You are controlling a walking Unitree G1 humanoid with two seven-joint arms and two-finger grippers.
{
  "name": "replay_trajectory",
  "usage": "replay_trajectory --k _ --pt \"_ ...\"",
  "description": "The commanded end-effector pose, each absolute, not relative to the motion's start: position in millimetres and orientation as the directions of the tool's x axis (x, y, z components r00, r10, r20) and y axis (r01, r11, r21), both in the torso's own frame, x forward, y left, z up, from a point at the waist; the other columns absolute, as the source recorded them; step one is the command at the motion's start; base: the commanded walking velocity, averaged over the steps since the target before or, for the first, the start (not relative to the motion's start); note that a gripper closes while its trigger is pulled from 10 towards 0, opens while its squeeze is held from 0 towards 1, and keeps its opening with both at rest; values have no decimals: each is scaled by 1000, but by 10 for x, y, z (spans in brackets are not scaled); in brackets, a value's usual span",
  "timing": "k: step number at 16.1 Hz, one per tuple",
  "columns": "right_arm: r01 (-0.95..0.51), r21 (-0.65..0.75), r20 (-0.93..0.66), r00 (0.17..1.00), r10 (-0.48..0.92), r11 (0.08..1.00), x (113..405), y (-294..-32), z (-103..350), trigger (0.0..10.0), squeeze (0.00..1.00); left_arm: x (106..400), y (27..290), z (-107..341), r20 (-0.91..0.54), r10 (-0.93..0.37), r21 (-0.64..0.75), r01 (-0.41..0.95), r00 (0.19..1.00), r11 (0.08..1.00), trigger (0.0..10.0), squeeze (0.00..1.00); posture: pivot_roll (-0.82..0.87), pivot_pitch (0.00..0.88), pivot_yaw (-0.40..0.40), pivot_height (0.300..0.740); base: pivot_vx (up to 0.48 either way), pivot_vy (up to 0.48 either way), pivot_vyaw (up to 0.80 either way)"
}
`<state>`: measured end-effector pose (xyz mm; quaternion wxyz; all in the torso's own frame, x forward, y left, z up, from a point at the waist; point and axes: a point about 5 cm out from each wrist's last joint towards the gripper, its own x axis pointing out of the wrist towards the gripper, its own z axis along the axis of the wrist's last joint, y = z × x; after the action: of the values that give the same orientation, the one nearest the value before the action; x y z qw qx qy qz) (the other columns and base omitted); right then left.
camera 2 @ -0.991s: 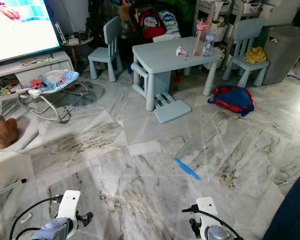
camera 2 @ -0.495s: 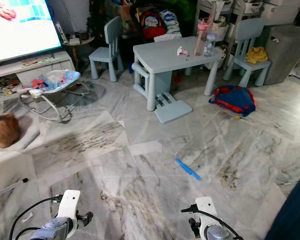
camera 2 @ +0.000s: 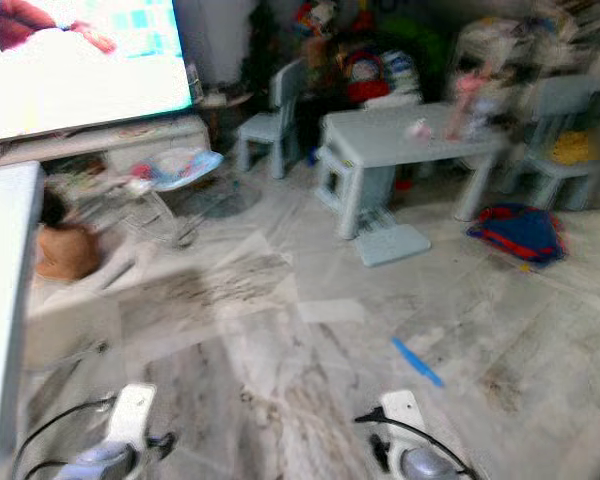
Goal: Hang keys on a hook
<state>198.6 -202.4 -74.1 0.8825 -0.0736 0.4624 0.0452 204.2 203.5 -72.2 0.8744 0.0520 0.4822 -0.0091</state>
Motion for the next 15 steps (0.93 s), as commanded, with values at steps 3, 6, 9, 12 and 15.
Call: replay_trajectory --k 3,6,9,12,15 --pt "-142 -116 -823 567 -15 983 1996 -2099 -724 10000 0 2115 1978 -688 -829 10 94 121 560 988 10000 0 -32 0 3 740 0 110 0" --pt "-145 -119 -823 567 -16 982 1998 -2095 -724 10000 0 2120 1978 -684 -825 2 87 124 565 988 10000 0 -33 0 7 740 0 0 0" --pt "-148 -119 -823 567 -14 982 1999 -2090 -725 10000 0 2114 1980 -687 -829 -6 81 130 558 988 10000 0 -35 0 9 740 0 0 0" --pt "-152 -123 -827 562 -16 981 1991 -2085 -731 10000 0 2103 1985 -692 -833 -11 74 131 554 989 10000 0 -34 0 10 740 0 0 0" --pt "-155 -125 -830 557 -17 980 1984 -2081 -736 10000 0 2096 1994 -694 -836 -13 75 137 548 988 10000 0 -33 0 12 740 0 0 -456"
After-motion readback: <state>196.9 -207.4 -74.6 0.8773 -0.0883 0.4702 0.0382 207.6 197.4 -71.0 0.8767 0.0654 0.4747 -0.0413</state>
